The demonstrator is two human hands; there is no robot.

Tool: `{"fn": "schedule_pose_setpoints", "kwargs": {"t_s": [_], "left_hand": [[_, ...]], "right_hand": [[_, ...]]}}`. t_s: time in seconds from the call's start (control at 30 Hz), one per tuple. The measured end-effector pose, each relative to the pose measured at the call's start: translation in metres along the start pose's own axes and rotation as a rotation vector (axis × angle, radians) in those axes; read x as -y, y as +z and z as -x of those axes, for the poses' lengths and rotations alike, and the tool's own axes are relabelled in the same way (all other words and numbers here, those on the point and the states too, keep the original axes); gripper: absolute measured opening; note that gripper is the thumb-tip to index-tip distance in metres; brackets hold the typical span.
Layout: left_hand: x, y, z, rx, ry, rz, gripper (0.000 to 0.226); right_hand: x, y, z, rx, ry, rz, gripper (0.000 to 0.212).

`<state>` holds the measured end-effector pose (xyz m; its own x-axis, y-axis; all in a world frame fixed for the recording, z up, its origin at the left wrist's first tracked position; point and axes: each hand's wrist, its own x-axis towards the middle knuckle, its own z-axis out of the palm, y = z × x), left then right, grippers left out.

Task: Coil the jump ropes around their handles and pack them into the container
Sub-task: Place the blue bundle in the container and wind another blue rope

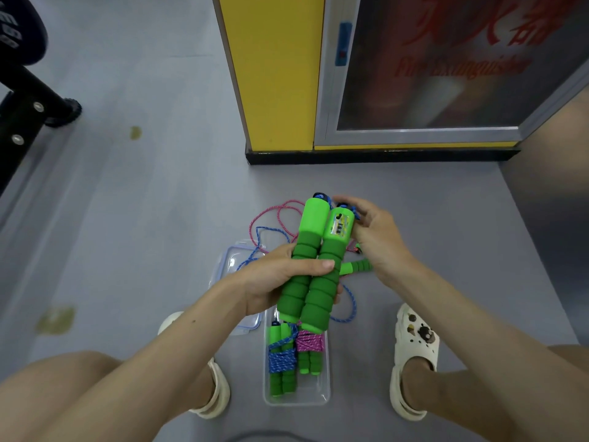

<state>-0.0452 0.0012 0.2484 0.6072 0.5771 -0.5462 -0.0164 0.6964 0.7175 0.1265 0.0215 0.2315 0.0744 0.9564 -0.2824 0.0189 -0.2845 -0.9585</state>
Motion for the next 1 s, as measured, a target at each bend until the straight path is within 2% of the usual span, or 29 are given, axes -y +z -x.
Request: {"fn": "schedule_pose_setpoints", "kwargs": {"t_s": [0.17, 0.33, 0.5, 0.63, 0.77, 0.87, 0.93, 1.0], "left_hand": [[0.0, 0.005, 0.005, 0.062, 0.0, 0.103, 0.026], [-0.002, 0.005, 0.004, 0.056, 0.0, 0.146, 0.036], [0.0, 0.003, 0.003, 0.113, -0.025, 0.221, 0.06], [0.002, 0.009, 0.003, 0.206, 0.028, 0.364, 0.055], [-0.002, 0.009, 0.002, 0.178, 0.038, 0.366, 0.068], [-0.001, 0.004, 0.002, 0.145, 0.025, 0.335, 0.07], [0.0, 0.001, 0.002, 0.124, 0.002, 0.302, 0.072], [0.001, -0.001, 0.004, 0.1, -0.013, 0.26, 0.065]], "right_hand": [[0.004, 0.004, 0.001, 0.139, 0.073, -0.306, 0.048], [0.004, 0.011, 0.003, 0.181, 0.092, -0.338, 0.05], [0.003, 0.011, 0.002, 0.218, 0.152, -0.421, 0.061], [0.012, 0.013, 0.005, 0.243, 0.153, -0.493, 0.041], [0.017, 0.018, 0.005, 0.235, 0.13, -0.422, 0.025], [0.013, 0.018, 0.005, 0.206, 0.123, -0.253, 0.031], [0.009, 0.016, 0.004, 0.187, 0.086, -0.112, 0.019], [0.009, 0.014, 0.003, 0.184, 0.066, -0.031, 0.005]]}}
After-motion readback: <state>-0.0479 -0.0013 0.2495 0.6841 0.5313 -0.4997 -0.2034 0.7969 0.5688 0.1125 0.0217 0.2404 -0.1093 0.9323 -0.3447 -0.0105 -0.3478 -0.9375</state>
